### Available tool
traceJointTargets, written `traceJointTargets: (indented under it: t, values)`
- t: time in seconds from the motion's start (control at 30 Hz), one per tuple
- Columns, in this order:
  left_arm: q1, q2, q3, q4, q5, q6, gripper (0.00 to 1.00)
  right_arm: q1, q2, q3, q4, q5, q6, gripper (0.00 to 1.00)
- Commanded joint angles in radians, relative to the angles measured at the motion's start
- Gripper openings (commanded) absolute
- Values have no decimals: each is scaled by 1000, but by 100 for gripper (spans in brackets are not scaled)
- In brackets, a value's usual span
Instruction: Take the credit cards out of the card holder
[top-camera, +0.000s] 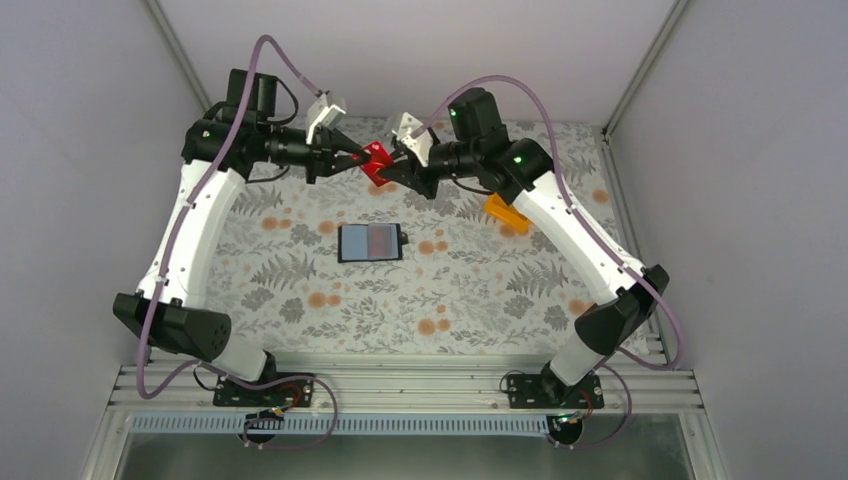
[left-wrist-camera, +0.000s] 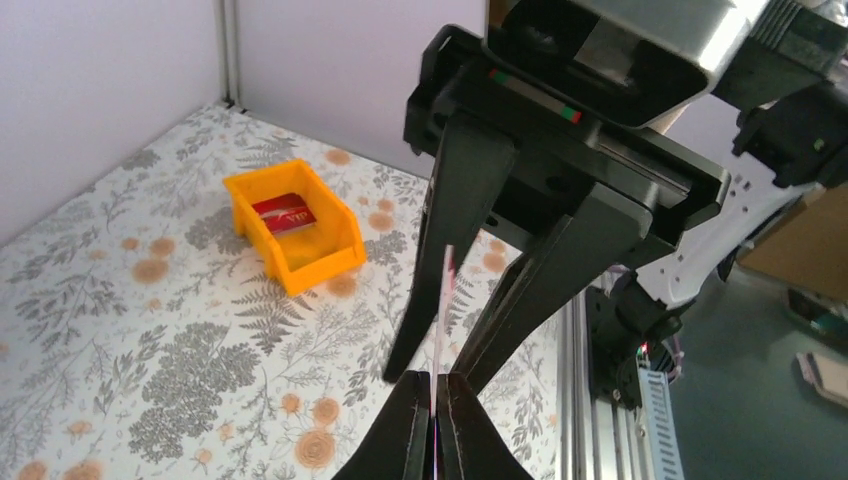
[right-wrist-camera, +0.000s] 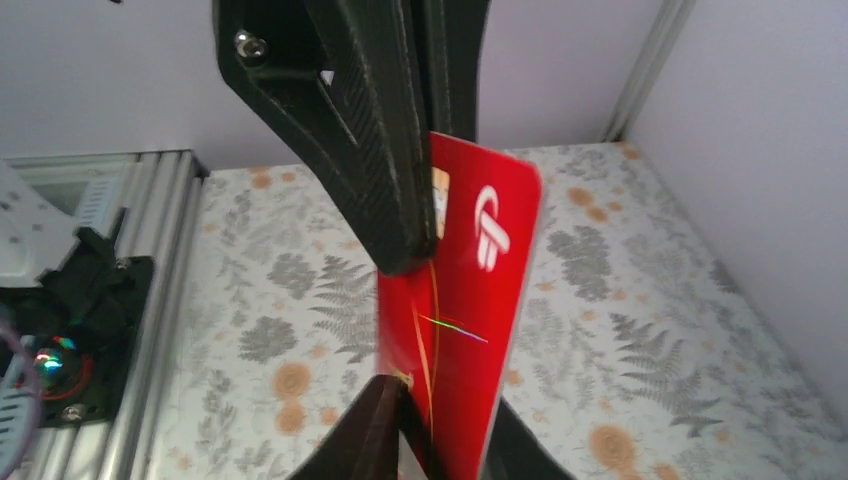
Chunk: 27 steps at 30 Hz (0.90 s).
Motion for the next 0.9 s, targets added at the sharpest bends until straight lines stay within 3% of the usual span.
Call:
traceJointTargets:
  t: [0.0, 0.07, 0.1, 0.2, 0.27, 0.37, 0.47, 0.57, 0.87]
  values:
    - [44, -13, -1, 59, 1, -151, 2, -22, -9, 42, 63, 95, 5, 42]
    - [93, -15, -22, 103, 3, -227, 2, -24, -18, 36, 123, 282, 23, 75]
    - [124, -13, -34, 131, 10, -280, 2, -25, -19, 36, 157, 404, 32, 79]
    - [236, 7, -91, 250, 60, -554, 2, -3, -4, 72, 233, 687, 11, 74]
    - [298, 24, -161, 361, 99, -751, 2, 65, -12, 58, 301, 780, -67, 71]
    - [332, 39, -248, 488, 153, -987, 2, 215, -71, -114, 536, 857, -273, 72]
    - [333, 46, -256, 519, 149, -1053, 2, 312, -88, -242, 757, 902, -477, 78]
    - [333, 45, -242, 523, 160, -1078, 2, 359, -18, -230, 805, 958, -593, 83]
    - [333, 23, -295, 561, 198, -1133, 2, 405, 138, -303, 1026, 1091, -864, 81]
